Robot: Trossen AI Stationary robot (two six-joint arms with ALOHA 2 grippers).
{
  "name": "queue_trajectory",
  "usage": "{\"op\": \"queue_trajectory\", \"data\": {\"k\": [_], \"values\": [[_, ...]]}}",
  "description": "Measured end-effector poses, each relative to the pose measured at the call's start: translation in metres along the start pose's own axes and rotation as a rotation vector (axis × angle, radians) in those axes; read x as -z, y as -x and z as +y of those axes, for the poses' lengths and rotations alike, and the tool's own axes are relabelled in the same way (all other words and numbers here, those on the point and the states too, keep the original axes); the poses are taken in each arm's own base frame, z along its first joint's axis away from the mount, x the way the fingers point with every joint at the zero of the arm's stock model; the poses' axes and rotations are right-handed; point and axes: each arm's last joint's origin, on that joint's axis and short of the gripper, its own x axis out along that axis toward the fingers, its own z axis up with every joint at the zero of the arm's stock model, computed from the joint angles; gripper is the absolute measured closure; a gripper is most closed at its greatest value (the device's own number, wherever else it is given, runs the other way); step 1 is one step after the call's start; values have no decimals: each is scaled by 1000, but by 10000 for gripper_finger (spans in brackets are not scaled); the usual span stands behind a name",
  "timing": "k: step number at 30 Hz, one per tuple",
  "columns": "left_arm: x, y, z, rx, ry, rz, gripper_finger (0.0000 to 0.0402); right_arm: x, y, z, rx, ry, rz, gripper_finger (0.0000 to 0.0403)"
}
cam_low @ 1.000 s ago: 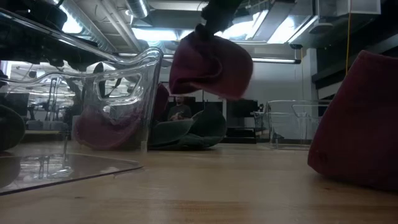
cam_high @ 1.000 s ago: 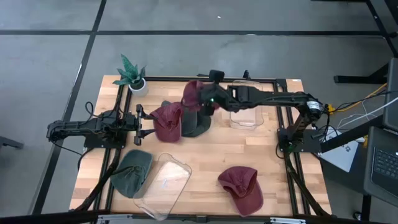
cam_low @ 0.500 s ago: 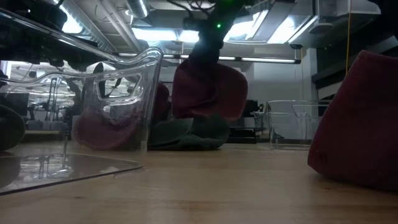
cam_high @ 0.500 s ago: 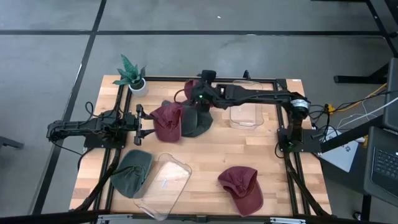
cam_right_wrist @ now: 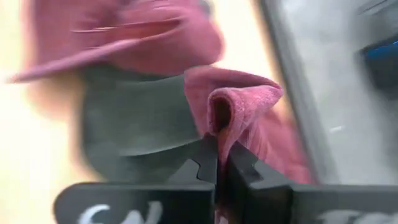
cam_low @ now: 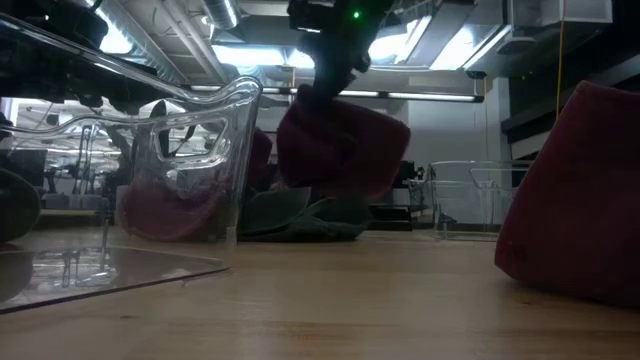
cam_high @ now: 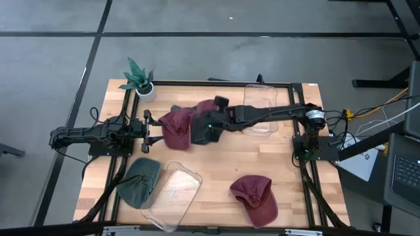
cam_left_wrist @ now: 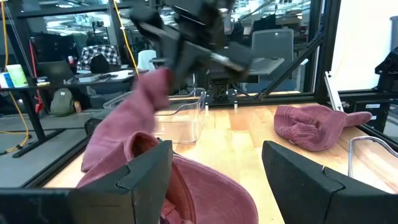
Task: Pick & Place hat
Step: Put the middle red cap into the top transparent bin
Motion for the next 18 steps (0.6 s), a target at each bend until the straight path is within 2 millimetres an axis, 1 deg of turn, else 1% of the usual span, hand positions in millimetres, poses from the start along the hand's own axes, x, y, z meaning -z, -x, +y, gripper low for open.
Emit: {"op": "queue_trajectory", "data": {"k": [3, 7, 12, 15, 18], "values": [[0, 0, 0, 0, 0, 0, 156, 5, -1, 14, -110, -92, 50, 390], [0, 0, 0, 0, 0, 0, 156, 10, -4, 32, -220, -147, 113, 378], [0, 0, 0, 0, 0, 0, 156, 15, -11, 53, -300, -126, 158, 368], [0, 0, 0, 0, 0, 0, 156, 18, -14, 61, -304, -108, 174, 366], [0, 0, 0, 0, 0, 0, 156, 20, -18, 65, -305, -100, 186, 366]]}}
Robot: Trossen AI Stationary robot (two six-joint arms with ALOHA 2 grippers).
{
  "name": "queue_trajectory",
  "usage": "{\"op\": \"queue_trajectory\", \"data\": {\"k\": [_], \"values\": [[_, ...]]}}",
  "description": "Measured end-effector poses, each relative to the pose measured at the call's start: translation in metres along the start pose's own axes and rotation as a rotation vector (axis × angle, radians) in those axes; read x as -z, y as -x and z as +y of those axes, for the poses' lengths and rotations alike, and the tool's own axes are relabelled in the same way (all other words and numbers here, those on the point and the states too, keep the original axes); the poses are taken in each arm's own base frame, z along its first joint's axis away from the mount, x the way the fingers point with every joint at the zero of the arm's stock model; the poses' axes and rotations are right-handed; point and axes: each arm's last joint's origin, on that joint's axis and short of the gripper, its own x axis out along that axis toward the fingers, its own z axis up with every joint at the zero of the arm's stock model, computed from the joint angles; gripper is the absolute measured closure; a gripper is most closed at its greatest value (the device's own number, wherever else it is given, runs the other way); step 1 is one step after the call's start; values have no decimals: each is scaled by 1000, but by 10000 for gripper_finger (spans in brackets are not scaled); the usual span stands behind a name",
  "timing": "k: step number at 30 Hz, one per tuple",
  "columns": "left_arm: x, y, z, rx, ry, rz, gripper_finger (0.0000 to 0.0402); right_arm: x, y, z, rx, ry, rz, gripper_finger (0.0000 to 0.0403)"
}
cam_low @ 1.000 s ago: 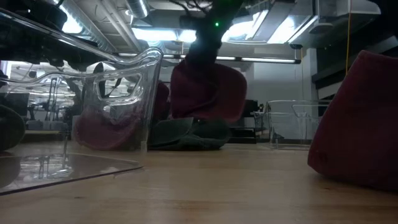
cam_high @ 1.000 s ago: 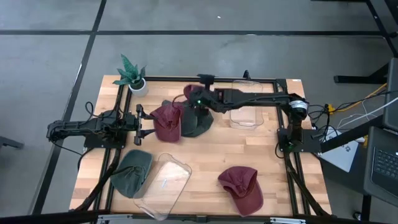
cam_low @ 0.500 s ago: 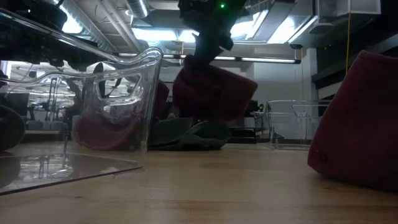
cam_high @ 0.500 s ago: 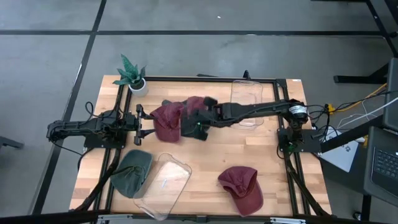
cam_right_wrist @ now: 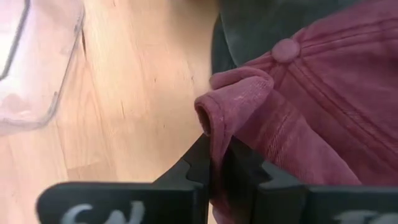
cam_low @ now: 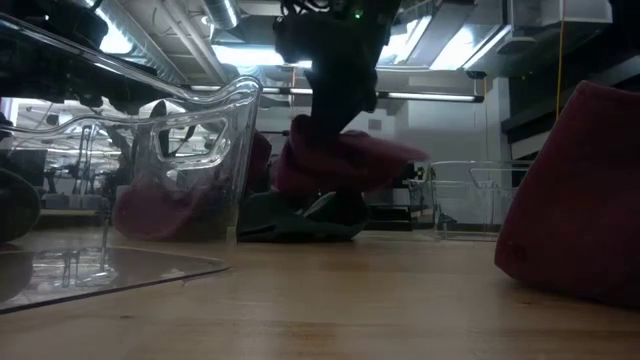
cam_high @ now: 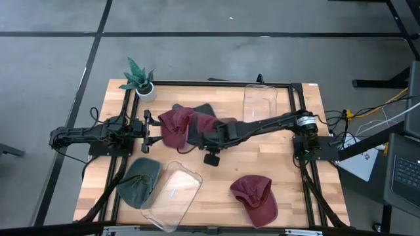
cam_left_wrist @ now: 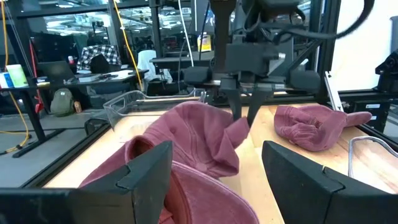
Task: Pick & Place hat
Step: Put the middle red cap into the top transparent bin
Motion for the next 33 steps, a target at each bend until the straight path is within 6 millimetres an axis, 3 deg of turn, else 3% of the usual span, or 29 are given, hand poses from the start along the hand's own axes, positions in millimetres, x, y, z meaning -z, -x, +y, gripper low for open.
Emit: {"op": "queue_trajectory", "data": {"k": [12, 24, 28, 33], "values": [[0, 0, 0, 0, 0, 0, 156, 2, -2, 5, -157, -40, 58, 357], [0, 0, 0, 0, 0, 0, 156, 3, -2, 6, -204, -36, 78, 206], [0, 0, 0, 0, 0, 0, 156, 1, 3, 5, -208, -25, 59, 185], [0, 0, 0, 0, 0, 0, 156, -5, 25, -2, -145, 107, -55, 181]]}}
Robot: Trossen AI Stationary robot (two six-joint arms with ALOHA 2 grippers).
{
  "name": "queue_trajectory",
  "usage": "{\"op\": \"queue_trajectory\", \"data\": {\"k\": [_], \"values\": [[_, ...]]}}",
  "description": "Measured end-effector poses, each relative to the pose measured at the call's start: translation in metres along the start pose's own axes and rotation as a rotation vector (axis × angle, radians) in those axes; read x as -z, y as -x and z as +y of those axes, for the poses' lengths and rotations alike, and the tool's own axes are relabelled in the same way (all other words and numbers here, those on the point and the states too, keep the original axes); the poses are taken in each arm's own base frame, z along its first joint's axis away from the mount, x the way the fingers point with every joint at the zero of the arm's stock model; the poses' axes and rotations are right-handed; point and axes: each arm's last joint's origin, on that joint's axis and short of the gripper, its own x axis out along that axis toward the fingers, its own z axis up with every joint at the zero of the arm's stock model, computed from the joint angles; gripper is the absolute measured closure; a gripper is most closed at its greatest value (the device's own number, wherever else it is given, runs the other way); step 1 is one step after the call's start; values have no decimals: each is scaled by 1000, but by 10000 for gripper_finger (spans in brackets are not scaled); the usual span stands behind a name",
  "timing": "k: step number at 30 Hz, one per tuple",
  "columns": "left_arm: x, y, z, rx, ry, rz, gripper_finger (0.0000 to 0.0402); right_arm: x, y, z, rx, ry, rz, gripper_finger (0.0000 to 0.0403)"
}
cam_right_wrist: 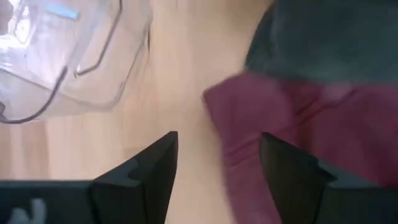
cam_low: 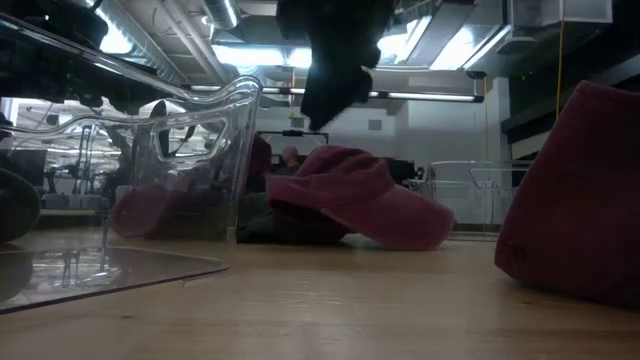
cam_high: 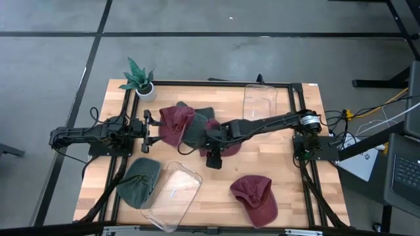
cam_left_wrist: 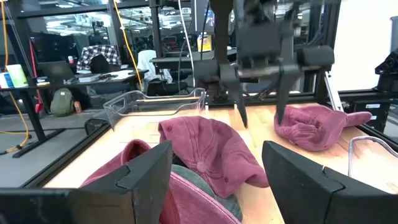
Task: Pick & Place hat
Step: Put the middle red cap into the top transparent bin
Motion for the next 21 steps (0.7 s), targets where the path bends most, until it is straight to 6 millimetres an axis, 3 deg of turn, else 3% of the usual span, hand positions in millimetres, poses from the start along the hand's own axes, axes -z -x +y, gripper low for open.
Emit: {"op": "queue_trajectory", "data": {"k": [8, 21], "values": [[0, 0, 0, 0, 0, 0, 156, -10, 0, -18, 167, 434, -56, 181], [0, 0, 0, 0, 0, 1, 156, -10, -45, -49, 198, 419, 8, 181]]}}
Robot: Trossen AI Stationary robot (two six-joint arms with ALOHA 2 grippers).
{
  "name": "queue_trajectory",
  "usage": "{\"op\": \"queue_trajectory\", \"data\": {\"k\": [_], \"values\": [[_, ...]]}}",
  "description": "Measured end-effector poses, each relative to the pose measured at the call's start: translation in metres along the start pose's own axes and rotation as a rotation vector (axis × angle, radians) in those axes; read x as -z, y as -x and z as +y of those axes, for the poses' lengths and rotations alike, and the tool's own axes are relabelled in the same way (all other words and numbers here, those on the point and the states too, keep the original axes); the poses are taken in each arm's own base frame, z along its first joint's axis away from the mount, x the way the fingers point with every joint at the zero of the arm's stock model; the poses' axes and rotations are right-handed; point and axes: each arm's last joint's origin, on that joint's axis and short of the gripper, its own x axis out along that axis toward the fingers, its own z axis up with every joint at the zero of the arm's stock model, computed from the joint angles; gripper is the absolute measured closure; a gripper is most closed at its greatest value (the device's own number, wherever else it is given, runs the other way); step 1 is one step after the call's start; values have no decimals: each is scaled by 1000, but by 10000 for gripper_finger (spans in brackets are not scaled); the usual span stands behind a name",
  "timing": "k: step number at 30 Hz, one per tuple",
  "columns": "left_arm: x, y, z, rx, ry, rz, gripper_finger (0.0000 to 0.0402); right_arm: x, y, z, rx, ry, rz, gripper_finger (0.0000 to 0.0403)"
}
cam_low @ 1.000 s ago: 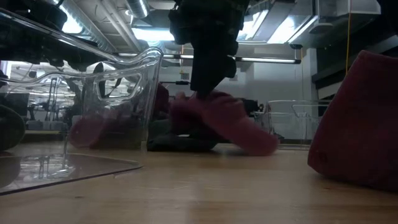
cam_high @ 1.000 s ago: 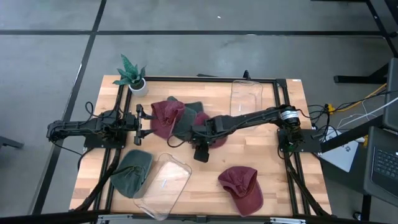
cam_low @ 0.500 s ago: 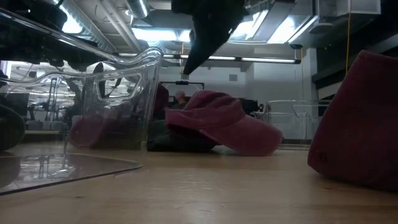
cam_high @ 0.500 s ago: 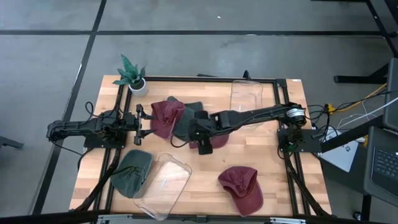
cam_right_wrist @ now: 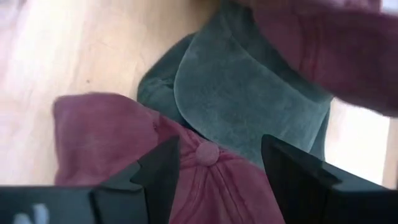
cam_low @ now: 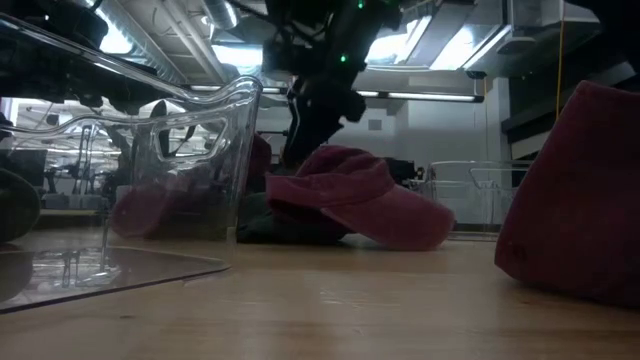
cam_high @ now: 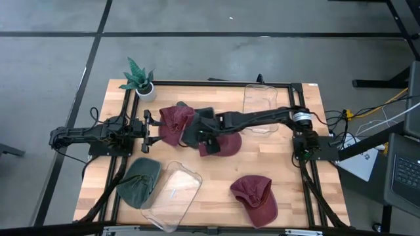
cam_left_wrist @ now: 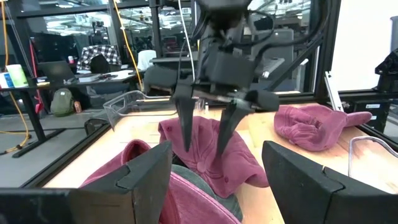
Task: Pick & Place hat
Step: Put the middle red cap into the top transparent bin
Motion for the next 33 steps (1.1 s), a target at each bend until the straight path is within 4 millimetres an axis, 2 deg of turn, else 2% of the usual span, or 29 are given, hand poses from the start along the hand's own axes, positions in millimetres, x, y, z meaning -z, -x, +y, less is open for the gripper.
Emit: {"op": "queue_trajectory", "data": {"k": [11, 16, 20, 29, 33], "values": [[0, 0, 0, 0, 0, 0, 156, 9, -32, 5, -24, 26, 82, 181], [0, 0, 0, 0, 0, 0, 156, 12, -36, 3, 47, 59, 127, 196], [0, 0, 0, 0, 0, 0, 156, 15, -36, 1, 50, 57, 154, 236], [0, 0, 0, 0, 0, 0, 156, 22, -35, 2, 44, -6, 222, 357], [0, 0, 0, 0, 0, 0, 156, 25, -34, 6, -30, -90, 248, 389]]}}
